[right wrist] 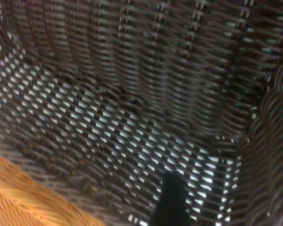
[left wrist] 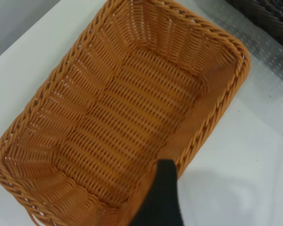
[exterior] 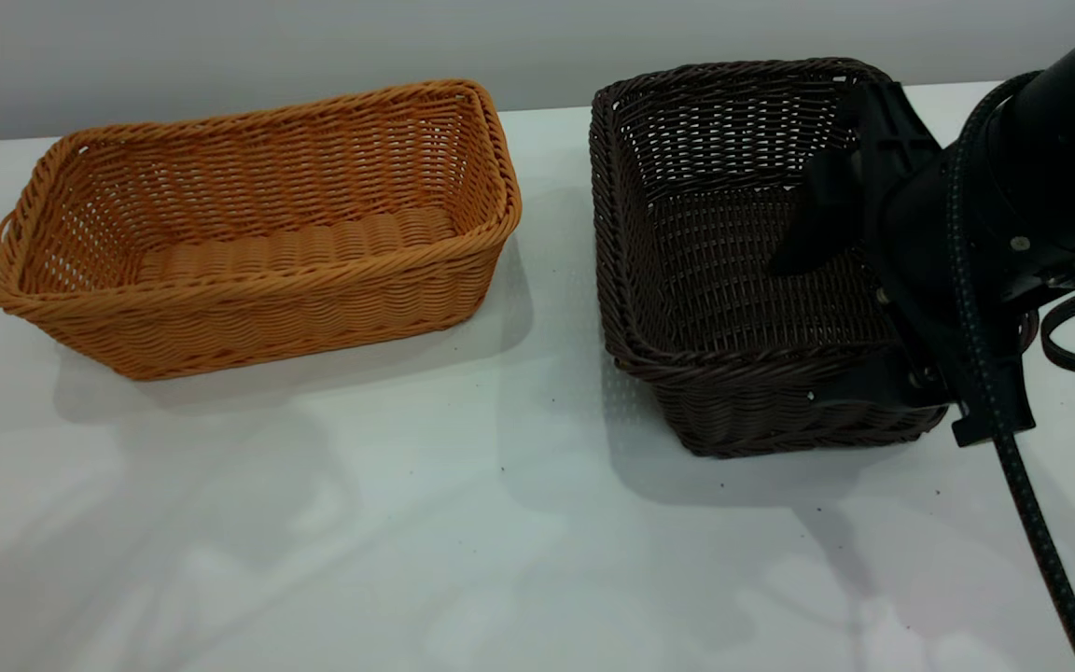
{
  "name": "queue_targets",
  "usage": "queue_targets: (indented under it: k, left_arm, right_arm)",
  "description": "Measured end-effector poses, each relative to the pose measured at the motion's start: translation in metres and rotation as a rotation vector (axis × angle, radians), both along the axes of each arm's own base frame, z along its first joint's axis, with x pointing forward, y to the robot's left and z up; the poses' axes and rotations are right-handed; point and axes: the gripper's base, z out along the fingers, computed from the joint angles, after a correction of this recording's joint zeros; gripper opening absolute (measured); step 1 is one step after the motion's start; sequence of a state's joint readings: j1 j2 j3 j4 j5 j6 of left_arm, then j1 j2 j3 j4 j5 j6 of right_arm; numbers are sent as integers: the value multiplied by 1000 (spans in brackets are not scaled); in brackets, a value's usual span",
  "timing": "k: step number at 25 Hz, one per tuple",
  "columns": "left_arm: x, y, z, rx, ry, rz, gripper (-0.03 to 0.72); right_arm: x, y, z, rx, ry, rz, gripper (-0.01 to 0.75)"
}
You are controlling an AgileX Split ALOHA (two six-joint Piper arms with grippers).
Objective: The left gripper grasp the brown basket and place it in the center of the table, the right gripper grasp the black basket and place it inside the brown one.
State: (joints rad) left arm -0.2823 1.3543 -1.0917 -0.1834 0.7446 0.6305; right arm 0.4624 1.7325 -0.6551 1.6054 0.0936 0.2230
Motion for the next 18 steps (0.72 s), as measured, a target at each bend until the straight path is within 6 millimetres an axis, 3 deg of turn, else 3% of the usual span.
queue_targets:
  k: [9,18]
  left_arm:
    - [0,0,0,4,4,-1,618]
    - [-2,0,-1,7,20,-3,618]
  right_arm:
    - [0,2,-27,-19,90,-4,561]
    - [20,10,-42,-49,89,27,546]
